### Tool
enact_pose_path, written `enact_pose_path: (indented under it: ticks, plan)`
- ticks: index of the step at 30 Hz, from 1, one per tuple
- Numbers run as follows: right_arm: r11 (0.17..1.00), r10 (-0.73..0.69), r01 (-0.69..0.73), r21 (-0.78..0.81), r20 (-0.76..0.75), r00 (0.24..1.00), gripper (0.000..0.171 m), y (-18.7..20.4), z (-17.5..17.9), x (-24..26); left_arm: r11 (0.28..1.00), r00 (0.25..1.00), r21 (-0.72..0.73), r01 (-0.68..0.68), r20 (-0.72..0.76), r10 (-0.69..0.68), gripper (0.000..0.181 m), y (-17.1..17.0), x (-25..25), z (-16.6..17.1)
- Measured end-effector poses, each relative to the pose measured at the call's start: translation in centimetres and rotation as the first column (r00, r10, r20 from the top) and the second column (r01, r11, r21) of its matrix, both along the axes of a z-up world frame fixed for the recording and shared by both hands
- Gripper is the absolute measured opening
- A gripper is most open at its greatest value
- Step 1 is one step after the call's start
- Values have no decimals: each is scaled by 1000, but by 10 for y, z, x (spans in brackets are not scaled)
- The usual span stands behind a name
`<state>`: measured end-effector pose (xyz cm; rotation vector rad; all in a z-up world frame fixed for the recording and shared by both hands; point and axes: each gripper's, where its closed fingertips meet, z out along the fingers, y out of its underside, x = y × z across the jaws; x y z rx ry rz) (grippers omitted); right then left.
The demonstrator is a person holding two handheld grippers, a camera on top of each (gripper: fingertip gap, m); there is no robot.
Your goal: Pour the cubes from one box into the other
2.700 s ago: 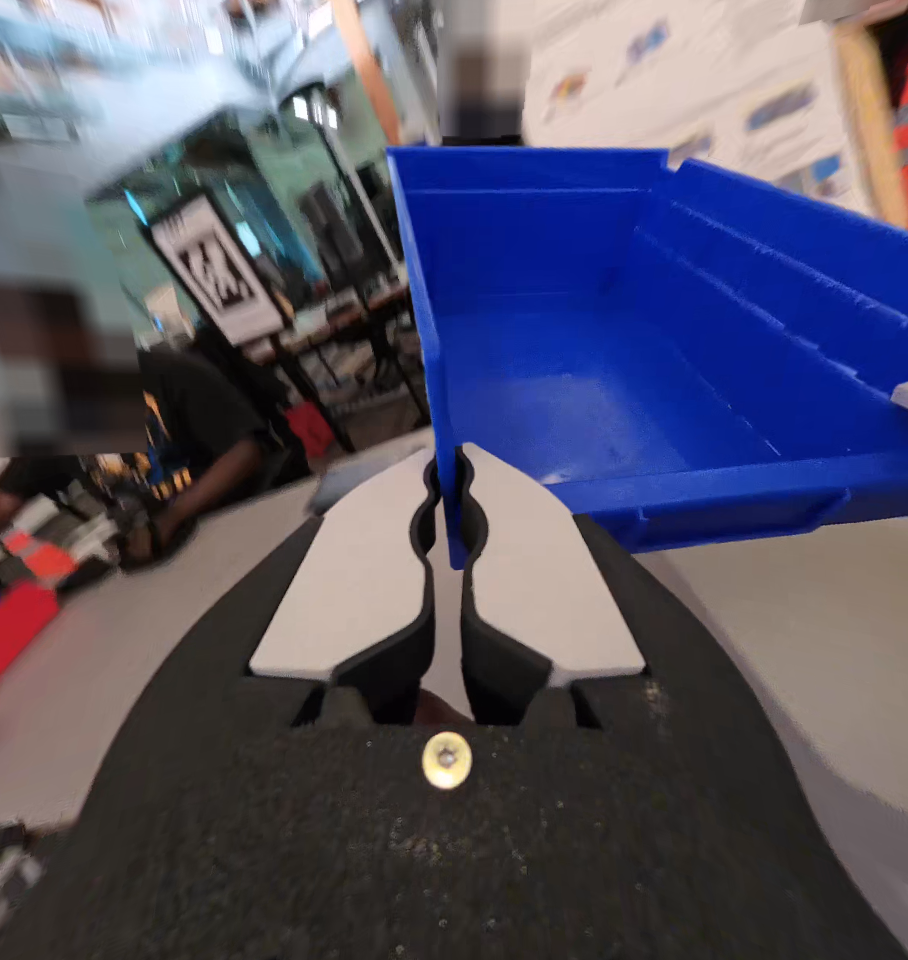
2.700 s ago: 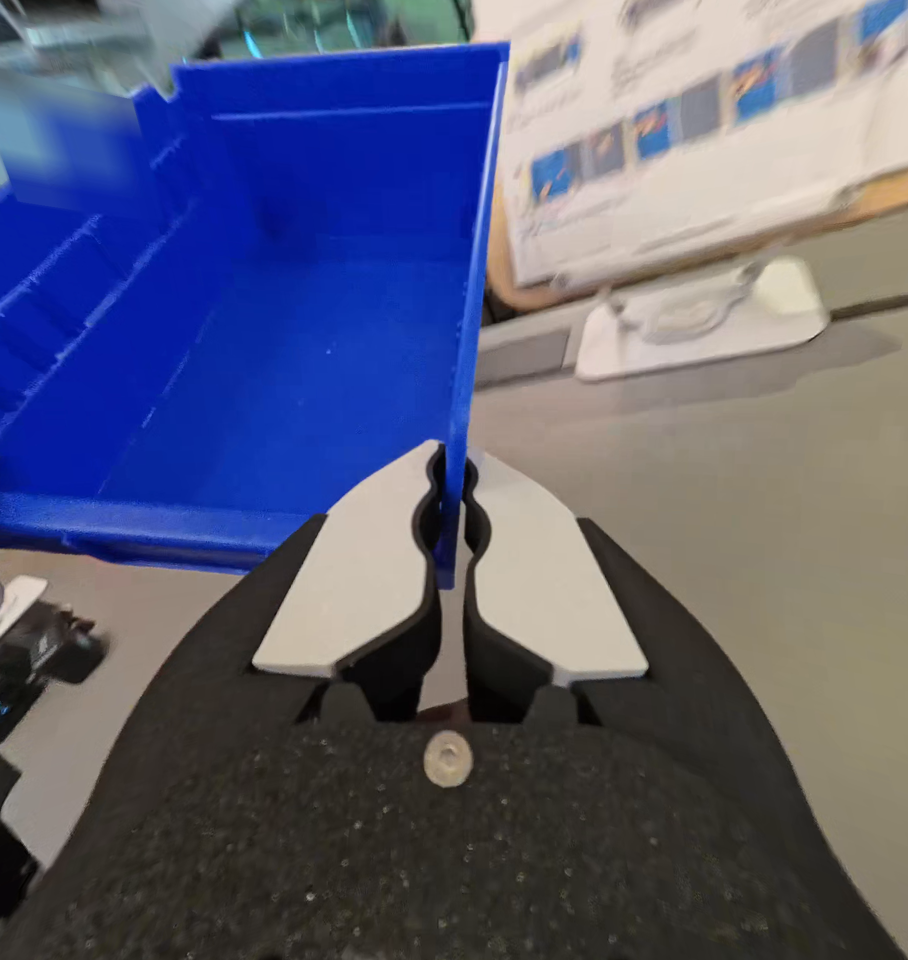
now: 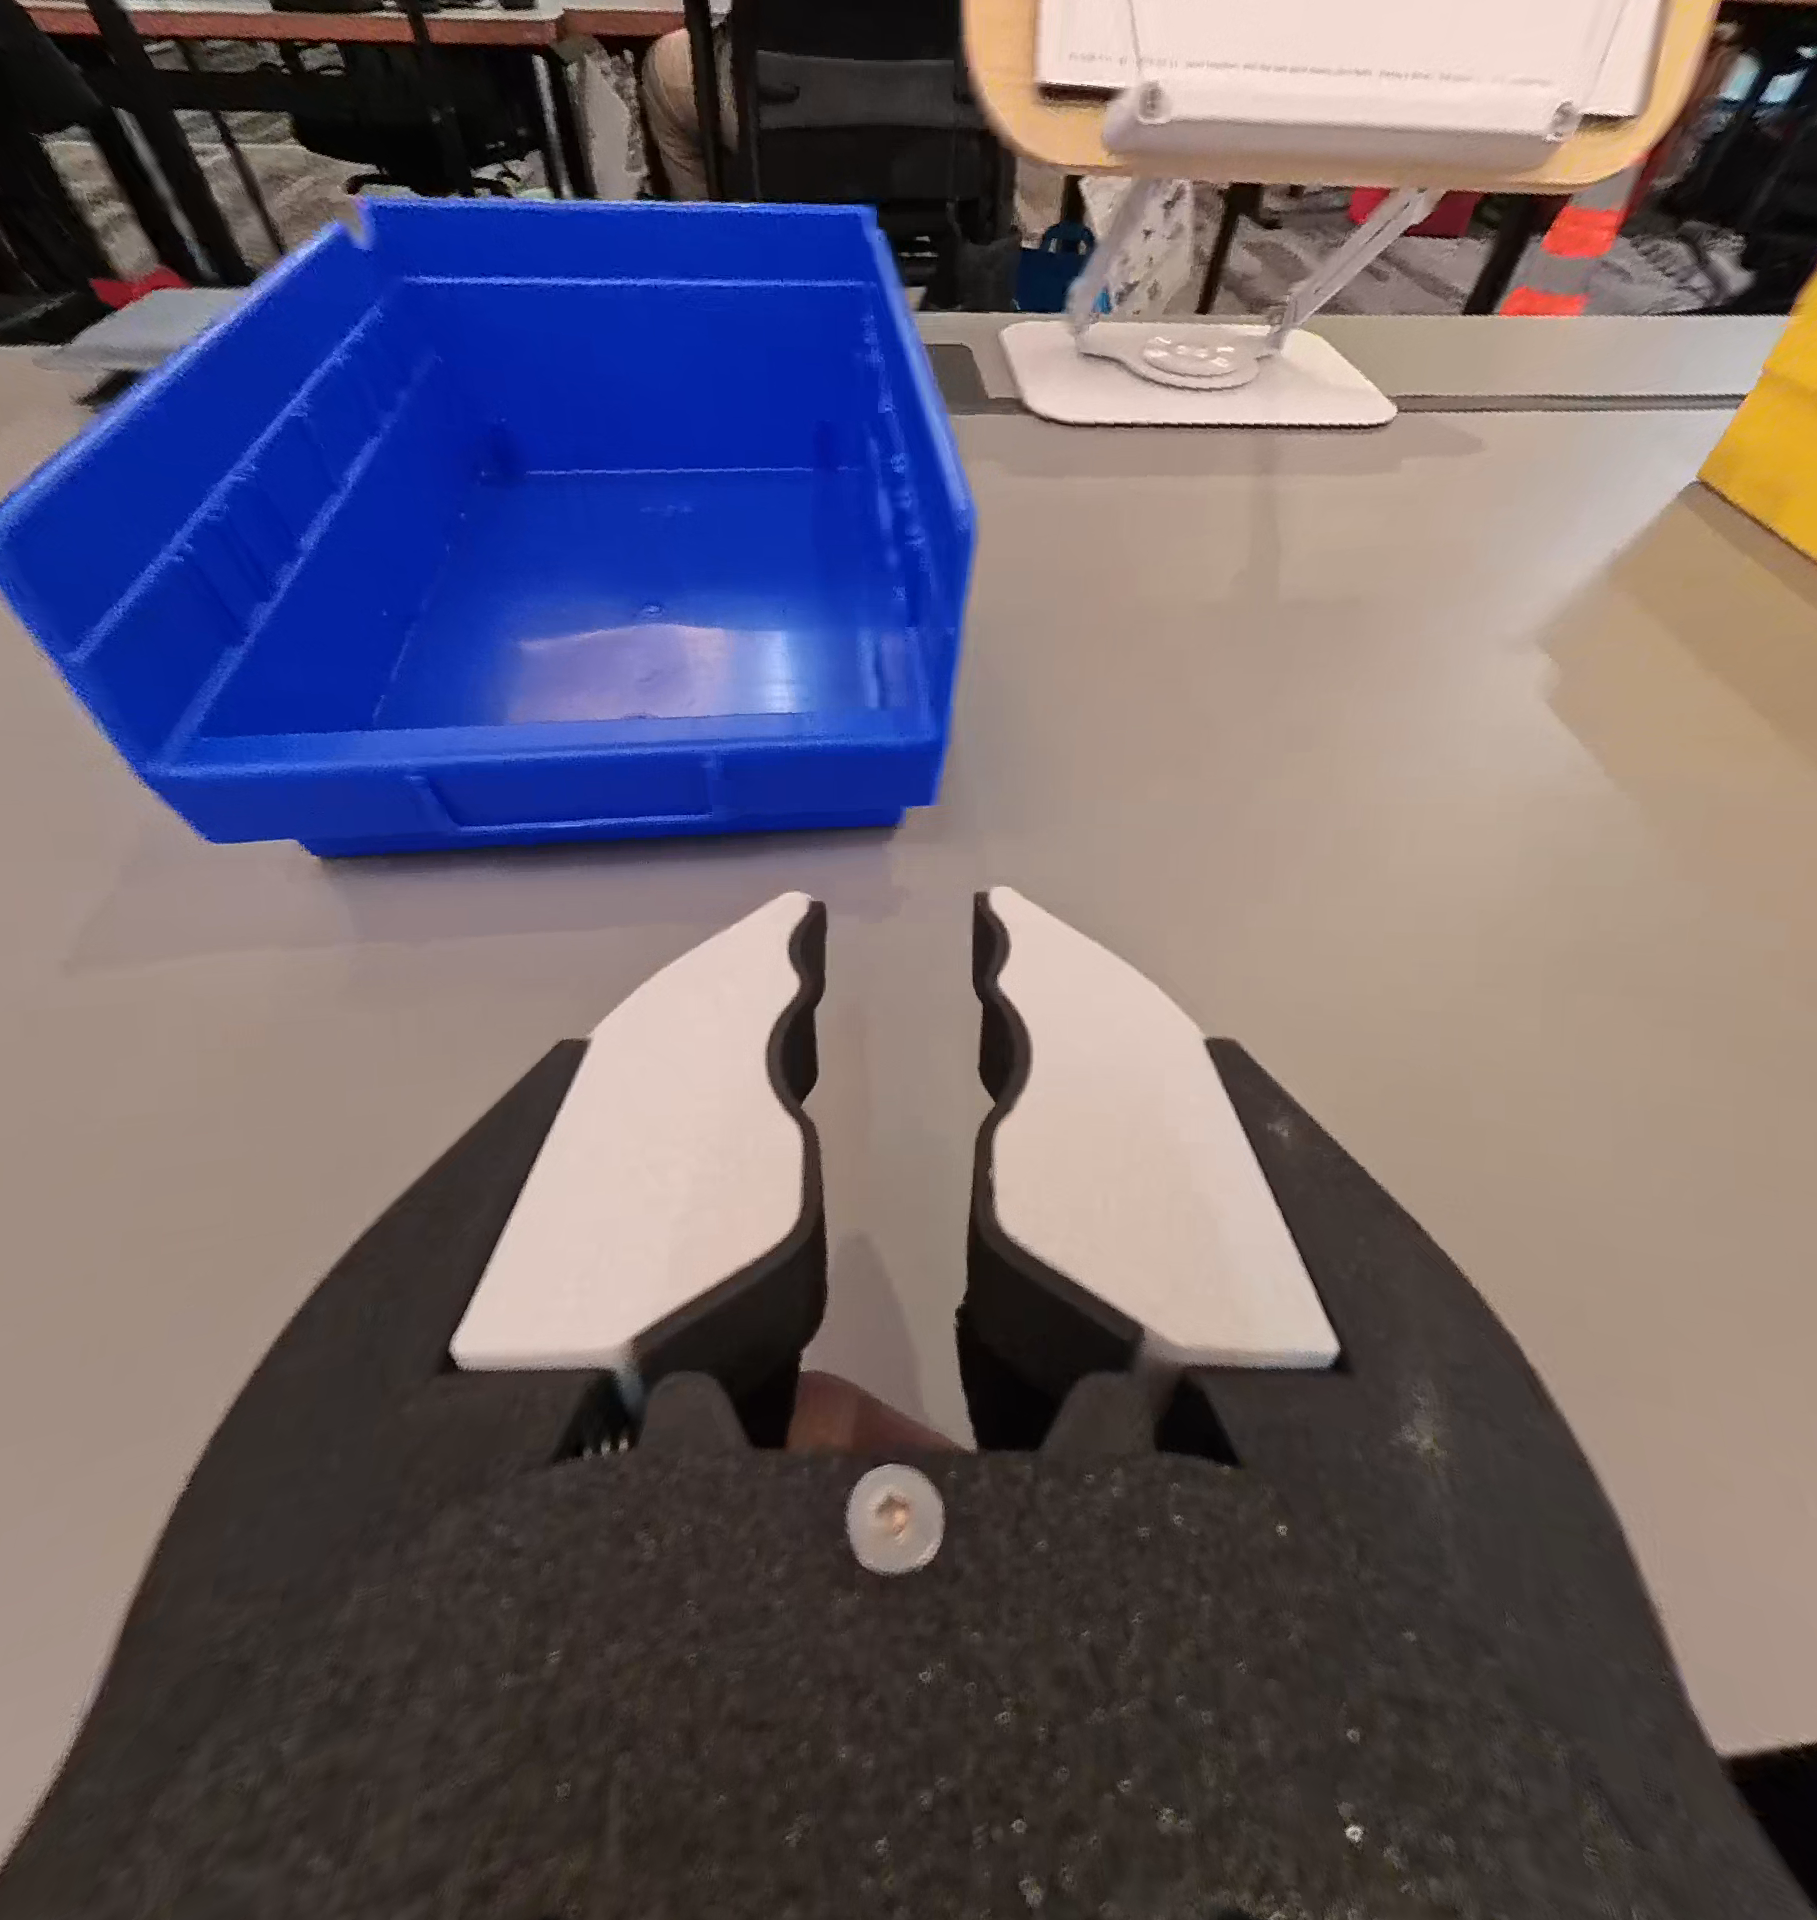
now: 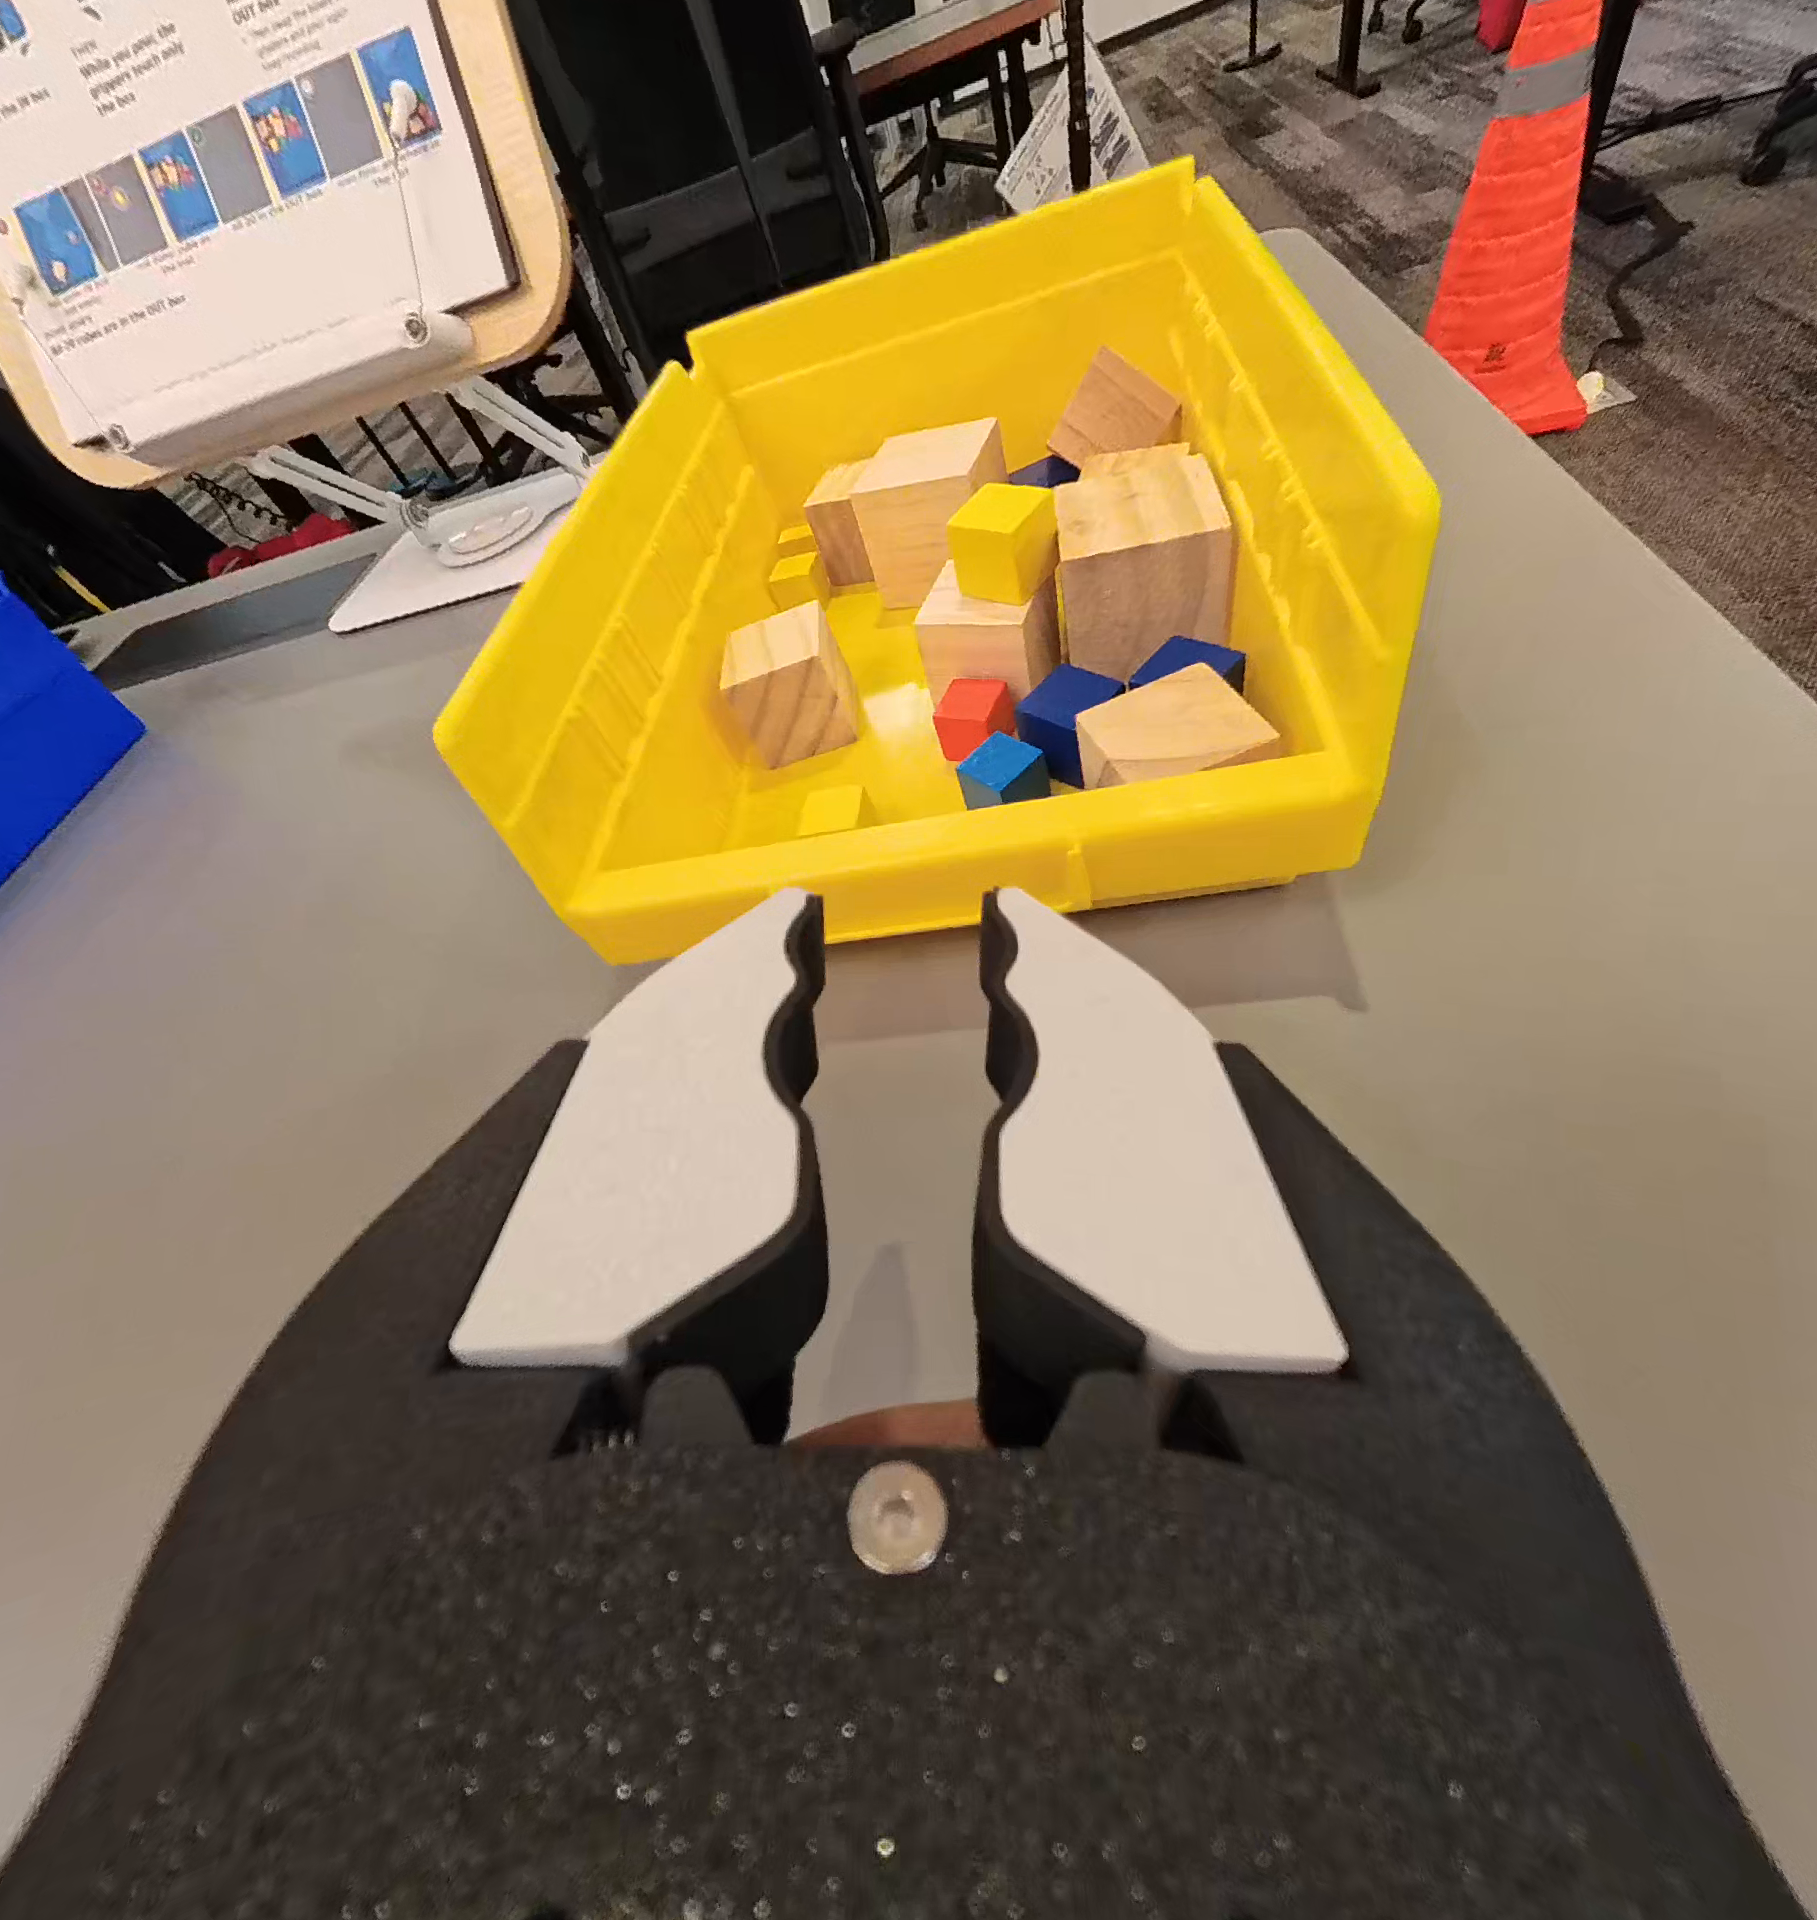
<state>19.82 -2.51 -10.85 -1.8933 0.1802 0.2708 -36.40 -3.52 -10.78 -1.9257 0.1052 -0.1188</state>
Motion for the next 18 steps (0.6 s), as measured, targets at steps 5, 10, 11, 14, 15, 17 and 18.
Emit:
enact_pose_path:
  ticks: [5,10,11,14,15,17,18]
  plan:
    - [988,-57,45,147,74,996,28,6,52,14,946,942,-46,322,118,-315,45,-14,118,18]
    - [968,-105,88,234,59,993,30,37,103,52,856,855,-24,516,72,-513,50,4,291,36]
    - [966,-118,101,237,60,991,32,44,102,60,856,856,-36,517,58,-514,53,14,324,32]
    - [976,-123,93,198,146,982,40,61,72,76,904,906,-72,421,-17,-423,64,55,400,12]
    - [983,-119,90,163,183,976,40,64,58,82,916,917,-77,393,-42,-397,65,67,419,6]
    - [988,-133,112,109,207,969,41,68,38,95,939,938,-64,339,-54,-342,61,88,447,-2]
    - [988,-134,118,99,185,974,40,70,32,100,946,945,-65,318,-55,-322,58,96,457,-6]
